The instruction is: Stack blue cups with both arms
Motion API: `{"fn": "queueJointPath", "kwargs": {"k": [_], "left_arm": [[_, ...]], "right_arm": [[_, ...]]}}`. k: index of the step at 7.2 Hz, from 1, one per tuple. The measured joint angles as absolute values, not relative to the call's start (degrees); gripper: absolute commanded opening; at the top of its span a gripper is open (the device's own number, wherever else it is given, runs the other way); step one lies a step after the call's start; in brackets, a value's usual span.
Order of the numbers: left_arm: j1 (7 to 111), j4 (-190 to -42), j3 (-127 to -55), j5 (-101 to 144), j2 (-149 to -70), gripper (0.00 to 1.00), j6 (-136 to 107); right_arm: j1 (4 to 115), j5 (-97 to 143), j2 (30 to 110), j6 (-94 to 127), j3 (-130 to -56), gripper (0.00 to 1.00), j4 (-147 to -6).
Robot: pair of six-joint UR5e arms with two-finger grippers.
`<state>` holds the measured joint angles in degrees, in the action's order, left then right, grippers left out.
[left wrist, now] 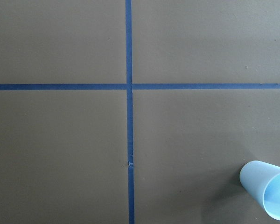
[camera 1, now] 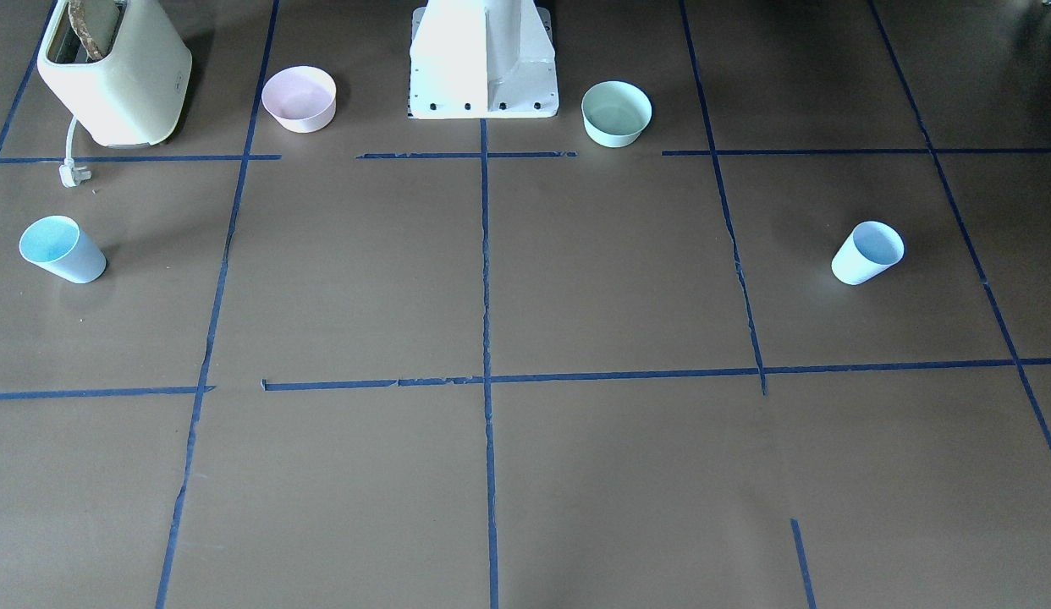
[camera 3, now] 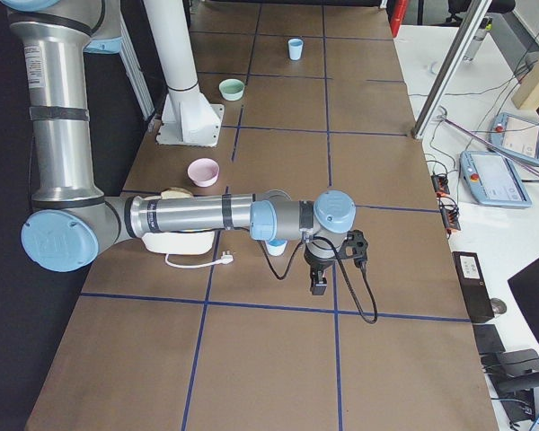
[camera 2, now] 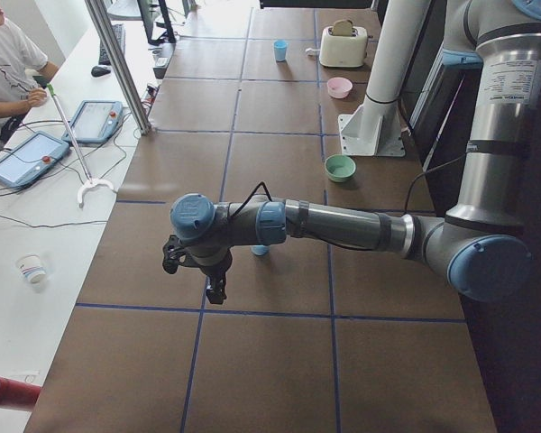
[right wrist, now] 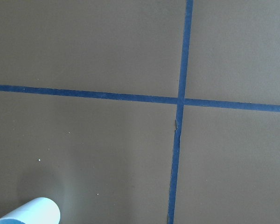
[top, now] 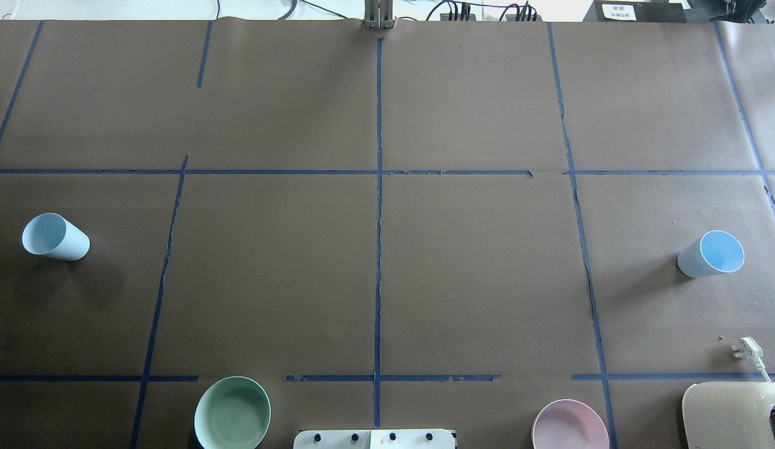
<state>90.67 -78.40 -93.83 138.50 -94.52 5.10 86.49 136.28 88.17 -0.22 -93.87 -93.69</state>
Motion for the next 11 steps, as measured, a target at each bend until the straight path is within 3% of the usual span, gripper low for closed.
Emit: {"fn": "queueJointPath", "kwargs": {"k": [3, 7, 11], "left_arm": [[90.26, -79.55, -97.74, 136.68, -90.88, 1.00, 6.81], [89.95, -82.81, -97.84, 136.18, -88.64, 1.00, 6.83], [78.07, -98.37, -98.90, 136.34, -87.41, 1.00, -15.51]], "right_arm": [[86.49, 136.53, 87.60, 0.20, -94.00, 1.00, -93.47], [86.14, 138.21, 87.71, 0.59, -94.14, 1.00, -93.26], [85.34, 138.55, 87.65, 0.50, -94.69, 1.00, -93.09]]}}
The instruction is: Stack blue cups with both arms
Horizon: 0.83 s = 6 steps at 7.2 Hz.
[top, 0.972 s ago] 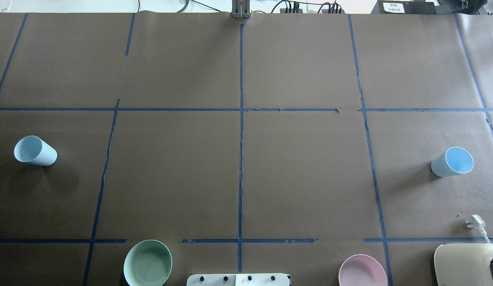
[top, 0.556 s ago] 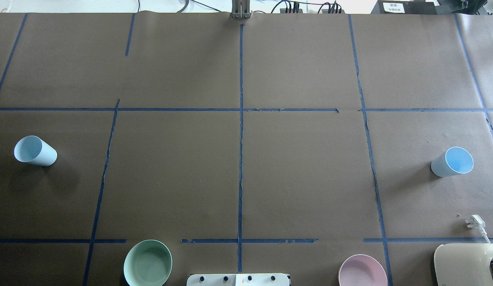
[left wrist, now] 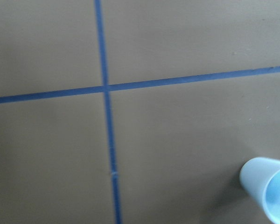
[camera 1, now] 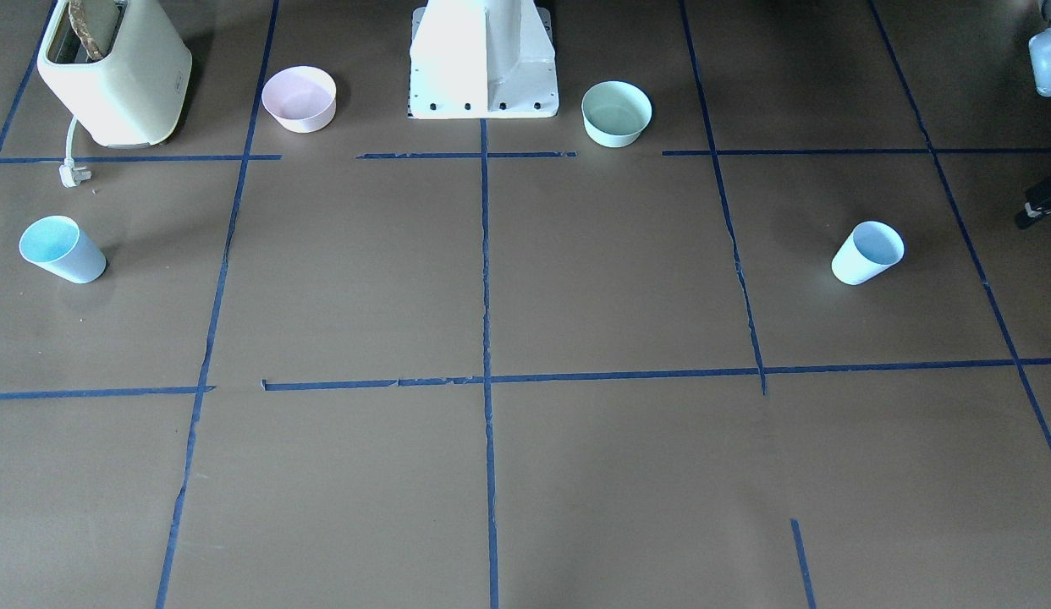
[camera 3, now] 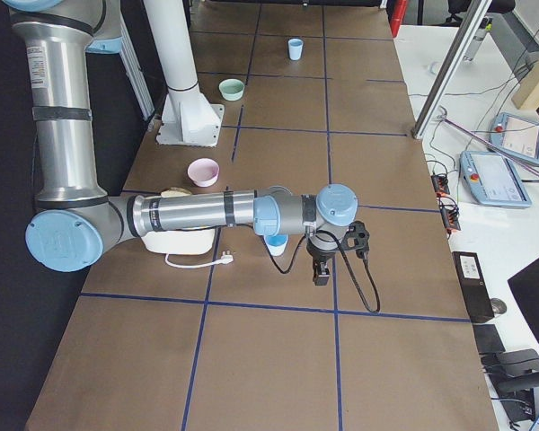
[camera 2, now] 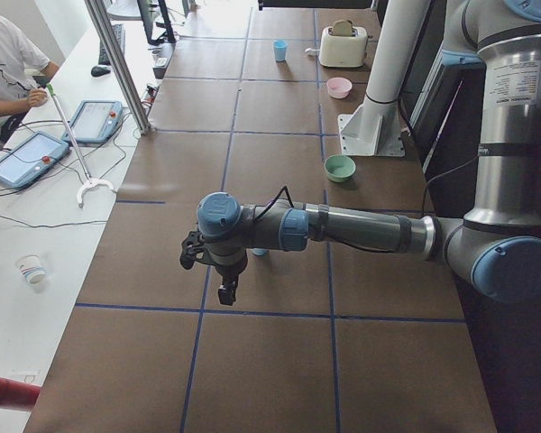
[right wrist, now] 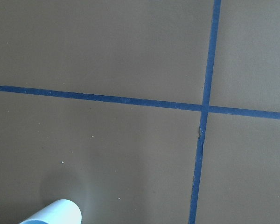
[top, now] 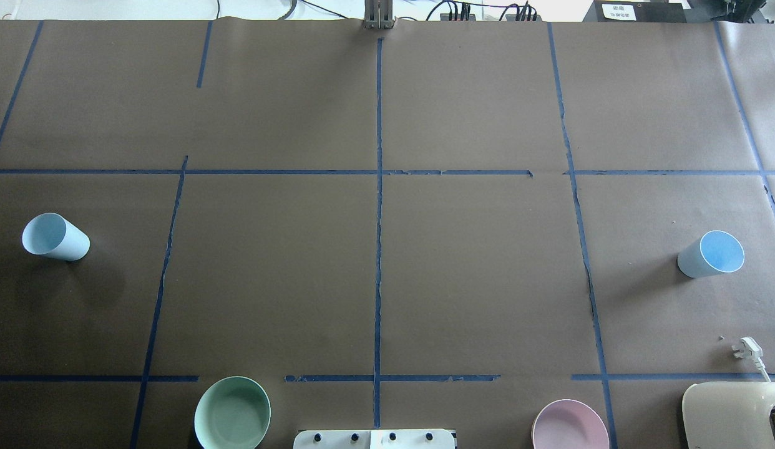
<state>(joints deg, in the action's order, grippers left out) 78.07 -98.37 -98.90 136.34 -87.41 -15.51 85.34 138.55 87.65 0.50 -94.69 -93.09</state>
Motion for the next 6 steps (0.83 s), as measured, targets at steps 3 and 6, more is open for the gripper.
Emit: {"fn": "queueJointPath", "kwargs": {"k": [3, 6], "left_arm": [[68.42, -107.64, -98.97, 135.96, -87.04, 1.00, -34.12], [62.35, -109.82, -97.69, 134.96, -86.94, 1.00, -38.50]], "right_arm": [[85.06, 139.08, 87.99, 0.62, -94.29, 1.00, -90.72], [84.85, 139.21, 88.30, 0.78, -93.89, 1.00, -90.11]]}}
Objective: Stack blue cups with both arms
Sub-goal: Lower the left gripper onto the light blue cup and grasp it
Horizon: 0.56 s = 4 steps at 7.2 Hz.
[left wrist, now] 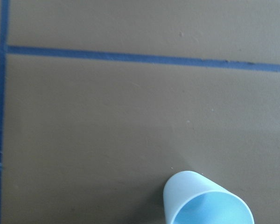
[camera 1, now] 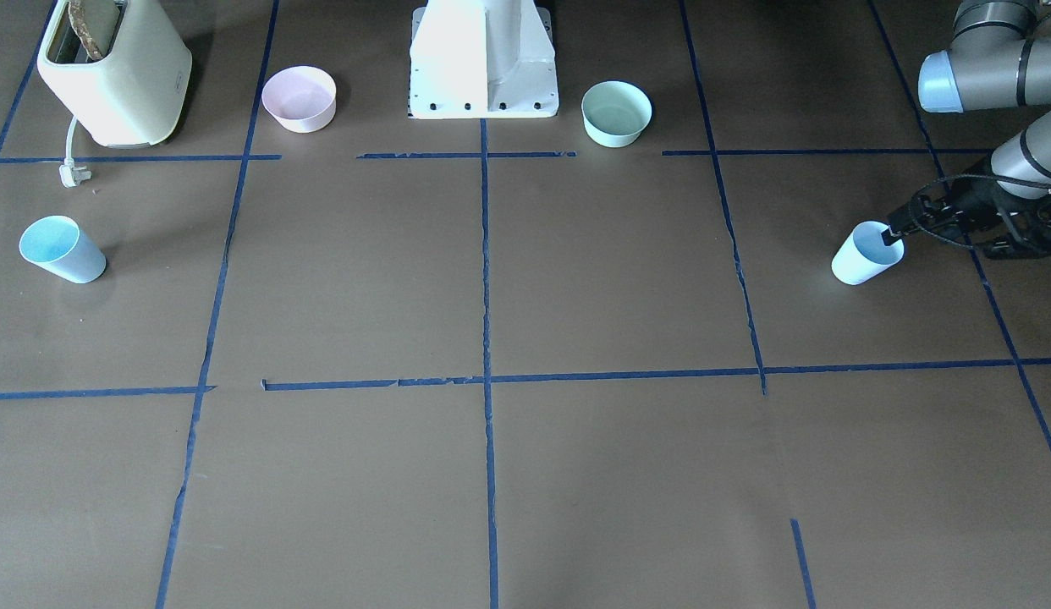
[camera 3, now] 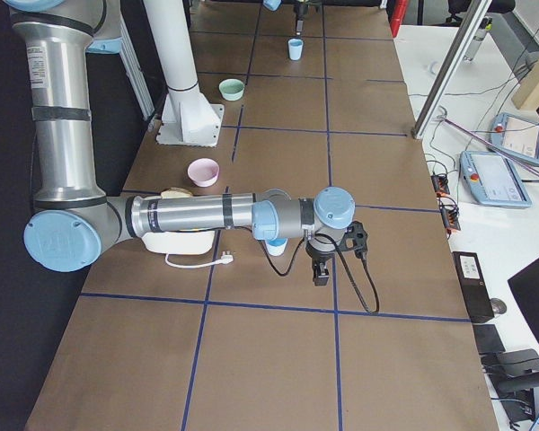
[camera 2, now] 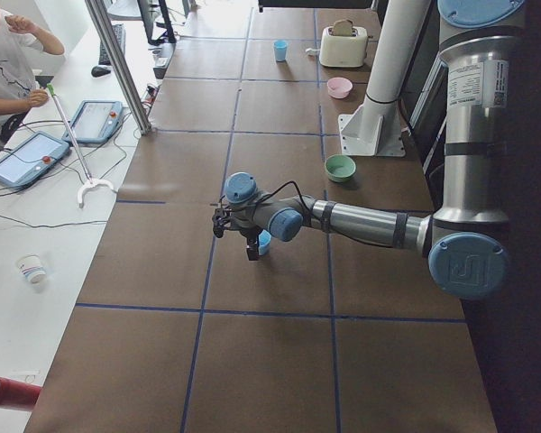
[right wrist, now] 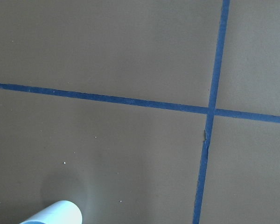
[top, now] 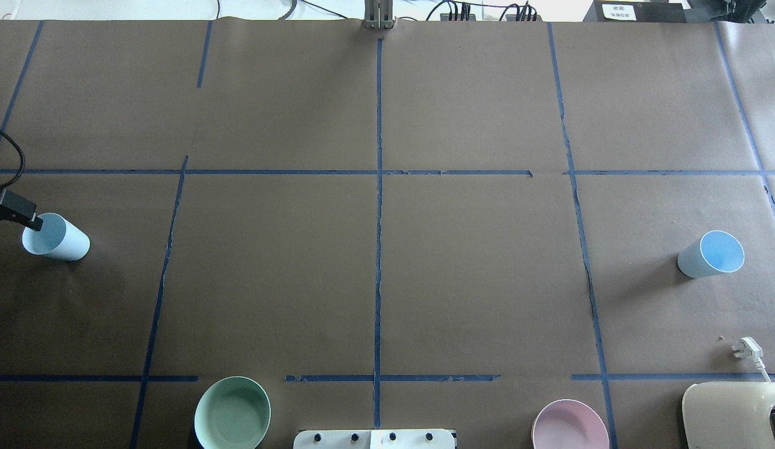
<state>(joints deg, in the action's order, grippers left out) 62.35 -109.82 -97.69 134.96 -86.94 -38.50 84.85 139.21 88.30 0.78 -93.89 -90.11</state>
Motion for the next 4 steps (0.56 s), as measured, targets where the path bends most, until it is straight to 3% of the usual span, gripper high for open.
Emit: {"fn": "queueJointPath", "kwargs": {"k": [1, 3, 4], "left_arm": [[61.24, -109.91, -97.27, 134.87, -86.93, 0.94, -38.68], [60.21, -110.42, -96.13, 134.59, -87.01, 0.31, -38.71], [60.09, -110.94, -95.53, 134.39, -87.17, 0.07, -38.70]], "right_arm": [[84.82, 139.22, 88.32, 0.79, -93.82, 1.00, -90.10], [84.82, 139.22, 88.33, 0.79, -93.82, 1.00, -90.09], [84.81, 139.28, 88.33, 0.79, -93.81, 1.00, -90.09]]}}
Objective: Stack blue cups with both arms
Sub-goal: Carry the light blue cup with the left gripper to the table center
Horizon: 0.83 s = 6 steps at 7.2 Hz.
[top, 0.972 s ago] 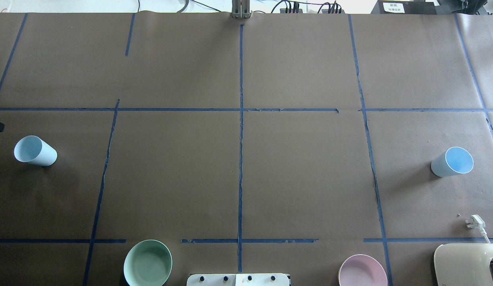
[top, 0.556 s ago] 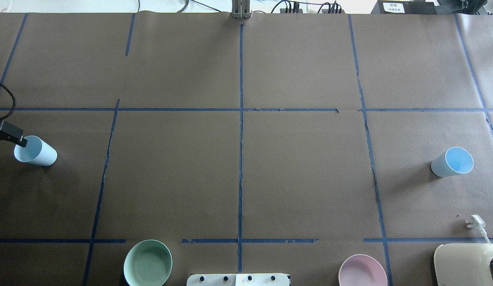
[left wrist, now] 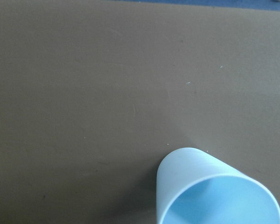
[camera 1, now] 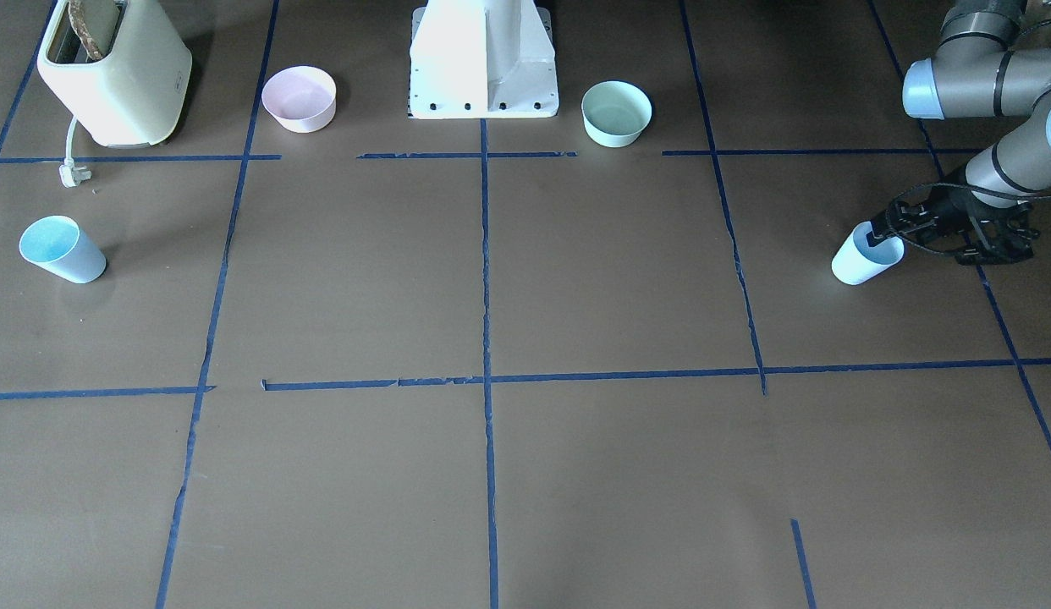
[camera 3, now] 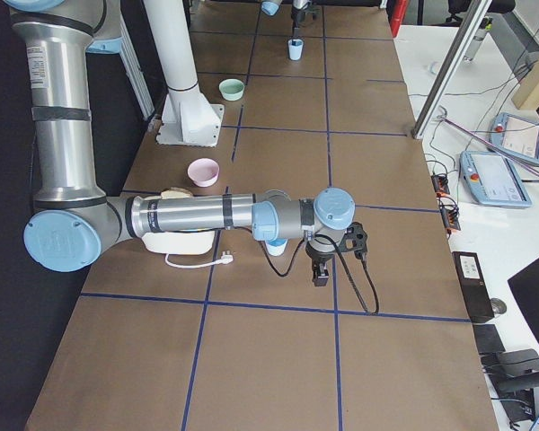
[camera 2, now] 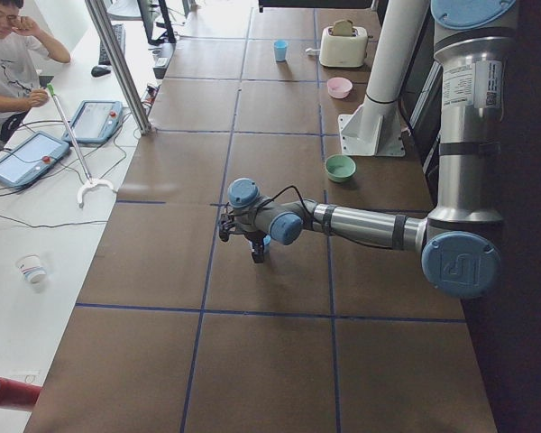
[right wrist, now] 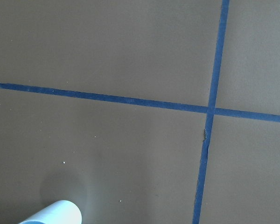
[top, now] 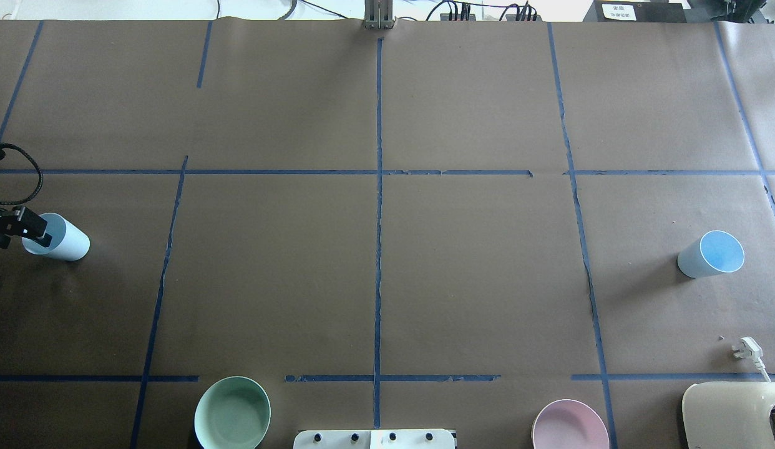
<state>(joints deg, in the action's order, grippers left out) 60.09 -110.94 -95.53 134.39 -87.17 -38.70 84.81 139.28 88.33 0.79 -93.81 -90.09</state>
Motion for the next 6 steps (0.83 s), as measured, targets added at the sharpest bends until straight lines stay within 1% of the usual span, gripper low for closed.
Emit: {"fn": "queueJointPath", "kwargs": {"k": [1, 3, 4, 5, 6], "left_arm": [[60.02, -111.20, -95.10, 134.33, -87.51, 0.00, -38.71], [59.96, -111.21, -95.24, 134.99, -89.83, 0.00, -40.26], [59.95, -111.07, -95.84, 136.62, -92.88, 0.00, -44.01], [59.38, -110.81, -96.64, 138.92, -97.71, 0.00, -49.74], [56.26, -110.59, -97.03, 139.81, -103.64, 0.00, -56.47]], "right_arm": [[84.81, 139.44, 88.33, 0.81, -93.79, 1.00, -90.09], [84.81, 139.57, 88.33, 0.83, -93.74, 1.00, -90.09], [84.81, 139.67, 88.33, 0.84, -93.82, 1.00, -90.09], [84.81, 140.13, 88.33, 0.82, -93.89, 1.00, -90.09], [84.81, 140.91, 88.34, 0.81, -93.87, 1.00, -90.09]]}}
